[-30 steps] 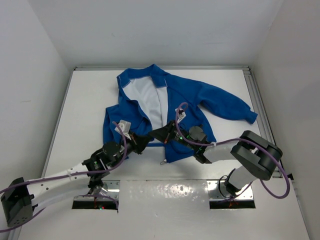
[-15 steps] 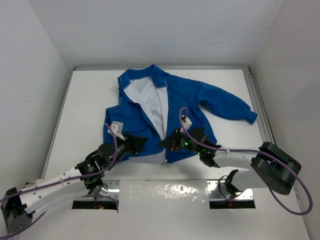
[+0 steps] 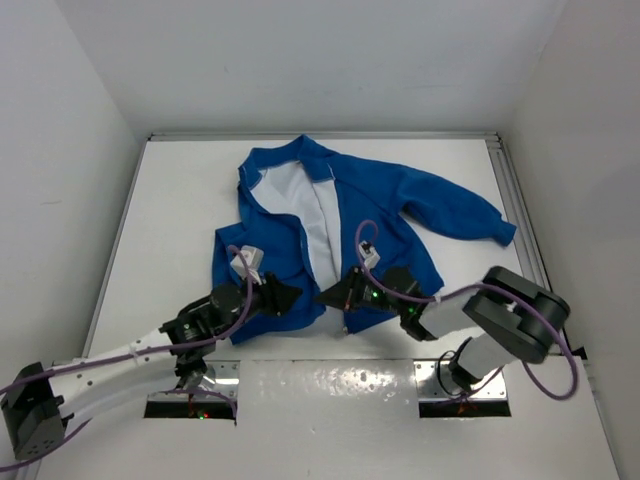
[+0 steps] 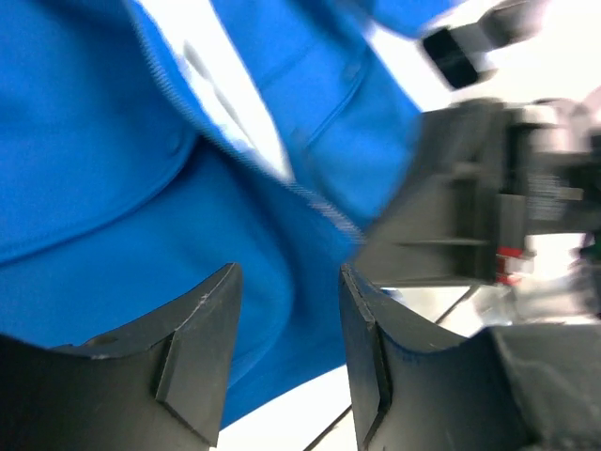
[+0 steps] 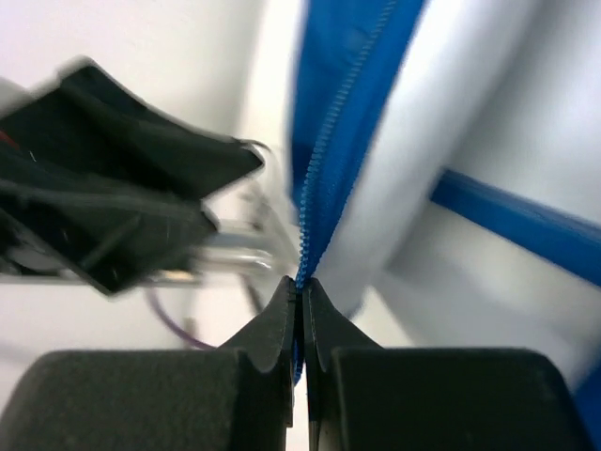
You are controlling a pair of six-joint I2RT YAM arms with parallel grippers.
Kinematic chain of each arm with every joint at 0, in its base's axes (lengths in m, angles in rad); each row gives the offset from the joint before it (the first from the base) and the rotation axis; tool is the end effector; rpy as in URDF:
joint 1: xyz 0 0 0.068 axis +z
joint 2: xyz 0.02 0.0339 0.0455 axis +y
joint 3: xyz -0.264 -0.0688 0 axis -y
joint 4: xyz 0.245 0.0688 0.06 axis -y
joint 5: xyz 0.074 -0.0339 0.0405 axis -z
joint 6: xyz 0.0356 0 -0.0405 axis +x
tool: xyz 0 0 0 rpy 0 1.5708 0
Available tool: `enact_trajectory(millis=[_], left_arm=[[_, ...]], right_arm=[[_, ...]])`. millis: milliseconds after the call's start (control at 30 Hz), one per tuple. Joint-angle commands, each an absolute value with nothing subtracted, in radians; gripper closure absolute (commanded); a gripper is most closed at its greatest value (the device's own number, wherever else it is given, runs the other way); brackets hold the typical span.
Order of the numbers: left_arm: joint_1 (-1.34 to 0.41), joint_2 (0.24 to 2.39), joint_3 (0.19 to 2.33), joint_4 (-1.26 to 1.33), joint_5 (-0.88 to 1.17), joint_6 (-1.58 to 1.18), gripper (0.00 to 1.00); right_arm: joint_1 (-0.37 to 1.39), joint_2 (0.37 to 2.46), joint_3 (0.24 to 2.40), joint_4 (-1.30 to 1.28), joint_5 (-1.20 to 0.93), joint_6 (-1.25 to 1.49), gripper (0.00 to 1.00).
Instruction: Zip up the jacket
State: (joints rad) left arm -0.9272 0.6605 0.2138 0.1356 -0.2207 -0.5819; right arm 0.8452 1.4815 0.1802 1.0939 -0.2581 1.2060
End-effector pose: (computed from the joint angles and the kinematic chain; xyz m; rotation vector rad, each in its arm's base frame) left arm 0.1034 -0.1248 0.1905 0.1801 1.9512 -0.8174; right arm 0.1429 0.1748 0.1339 0.1599 2.1147 1.6052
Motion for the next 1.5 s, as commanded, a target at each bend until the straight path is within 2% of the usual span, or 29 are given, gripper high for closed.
enact_trajectory(millis=[0,100,133,200,367,600,833,1067,1300,1467], left_arm=[[-0.913,0.531,0.233,0.141,-0.264,-0.598,0.57],[-0.911,0.39,0.245,0.091,-0.301,-0.61,0.56],[-0.911,0.356,0.244,0.083,-0.307,-0.615,0.51],[-0.911,0.292,0.256,0.031,-0.322,-0.611,0.47],[-0.911,0.212,0.265,-0.002,-0.379,-0.638,0.46],[-0.911,0.132,0.258,-0.025,-0.428,-0.673,0.44],[-0.911,0.219,0.262,0.063,-0.345,-0.658,0.42],[-0.911,0.357,0.288,0.114,-0.25,-0.696,0.48],[-0.91,0.391,0.284,0.182,-0.212,-0.719,0.48],[-0.911,0.426,0.272,0.218,-0.199,-0.727,0.54]], right_arm=[[0.795,1.6,0.294,1.679,-0.368,1.394,1.0],[0.785,1.677,0.493,1.677,-0.429,1.494,1.0],[0.784,1.686,0.574,1.678,-0.439,1.517,1.0],[0.782,1.697,0.638,1.678,-0.462,1.529,1.0],[0.778,1.695,0.752,1.678,-0.488,1.58,1.0],[0.778,1.641,0.64,1.677,-0.499,1.557,1.0],[0.778,1.605,0.575,1.678,-0.497,1.542,1.0],[0.779,1.594,0.554,1.681,-0.492,1.523,1.0],[0.779,1.595,0.54,1.681,-0.492,1.517,1.0],[0.778,1.595,0.548,1.681,-0.497,1.517,1.0]])
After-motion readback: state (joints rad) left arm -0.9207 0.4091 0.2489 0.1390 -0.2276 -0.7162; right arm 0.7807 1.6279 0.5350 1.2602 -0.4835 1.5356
